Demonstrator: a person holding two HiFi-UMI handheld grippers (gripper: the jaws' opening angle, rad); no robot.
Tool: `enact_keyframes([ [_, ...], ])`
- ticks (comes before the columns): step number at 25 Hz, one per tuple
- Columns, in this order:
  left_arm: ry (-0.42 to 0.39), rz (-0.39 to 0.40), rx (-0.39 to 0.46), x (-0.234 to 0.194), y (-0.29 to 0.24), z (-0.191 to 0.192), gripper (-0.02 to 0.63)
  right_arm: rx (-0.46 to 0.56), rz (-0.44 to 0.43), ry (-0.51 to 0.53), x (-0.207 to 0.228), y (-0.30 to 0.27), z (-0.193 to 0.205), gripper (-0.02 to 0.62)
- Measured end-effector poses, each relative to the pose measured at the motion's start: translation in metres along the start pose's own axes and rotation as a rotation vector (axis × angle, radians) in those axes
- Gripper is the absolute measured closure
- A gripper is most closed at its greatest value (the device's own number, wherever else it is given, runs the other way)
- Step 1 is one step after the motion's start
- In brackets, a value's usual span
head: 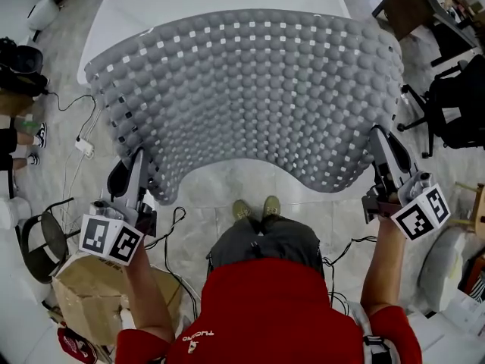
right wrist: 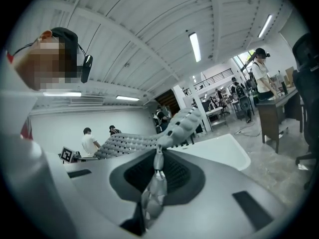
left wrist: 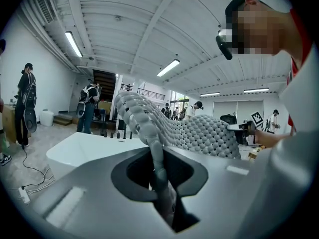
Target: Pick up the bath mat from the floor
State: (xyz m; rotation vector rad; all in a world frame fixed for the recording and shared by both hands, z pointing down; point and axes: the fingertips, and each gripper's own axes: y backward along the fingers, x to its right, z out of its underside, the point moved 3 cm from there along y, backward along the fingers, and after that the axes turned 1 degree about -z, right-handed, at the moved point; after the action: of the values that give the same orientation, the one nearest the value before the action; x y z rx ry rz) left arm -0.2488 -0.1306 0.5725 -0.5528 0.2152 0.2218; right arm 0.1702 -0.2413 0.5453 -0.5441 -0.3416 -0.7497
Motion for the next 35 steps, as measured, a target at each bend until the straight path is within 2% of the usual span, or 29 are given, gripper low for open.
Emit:
enact_keyframes([
  [4, -0.013, -0.007, 0.002, 0.015, -0.001, -0.009, 0.558, 0.020, -0.014, -0.003, 0.009, 0.010, -0.008, 0.561],
  [8, -0.025, -0.011, -0.002, 0.068, 0.008, -0.039, 0.558, 0.021, -0.021, -0.002, 0.021, 0.056, -0.047, 0.561],
  [12, -0.068, -0.016, 0.064, 0.088, 0.010, -0.047, 0.558, 0.091, -0.039, 0.028, 0.034, 0.076, -0.055, 0.561],
  [15, -0.075, -0.026, 0.097, 0.077, 0.009, -0.030, 0.558, 0.124, -0.060, 0.019, 0.041, 0.067, -0.035, 0.561],
  [21, -0.086, -0.004, 0.089, 0.010, -0.006, 0.009, 0.558, 0.146, -0.065, -0.006, 0.035, 0.011, 0.024, 0.561],
  [26, -0.022, 0.019, 0.058, -0.026, -0.017, 0.030, 0.558, 0.093, -0.045, -0.018, 0.027, -0.016, 0.036, 0.561],
  [29, -0.009, 0.027, 0.046, -0.025, -0.019, 0.023, 0.558, 0.083, -0.038, -0.034, 0.027, -0.013, 0.031, 0.561],
  [32, -0.061, 0.046, -0.002, -0.019, -0.013, -0.001, 0.558, 0.103, -0.016, -0.098, 0.020, 0.003, 0.037, 0.561],
  [35, -0.077, 0.053, -0.008, -0.014, -0.012, -0.008, 0.558, 0.111, -0.008, -0.097, 0.018, 0.007, 0.035, 0.561],
])
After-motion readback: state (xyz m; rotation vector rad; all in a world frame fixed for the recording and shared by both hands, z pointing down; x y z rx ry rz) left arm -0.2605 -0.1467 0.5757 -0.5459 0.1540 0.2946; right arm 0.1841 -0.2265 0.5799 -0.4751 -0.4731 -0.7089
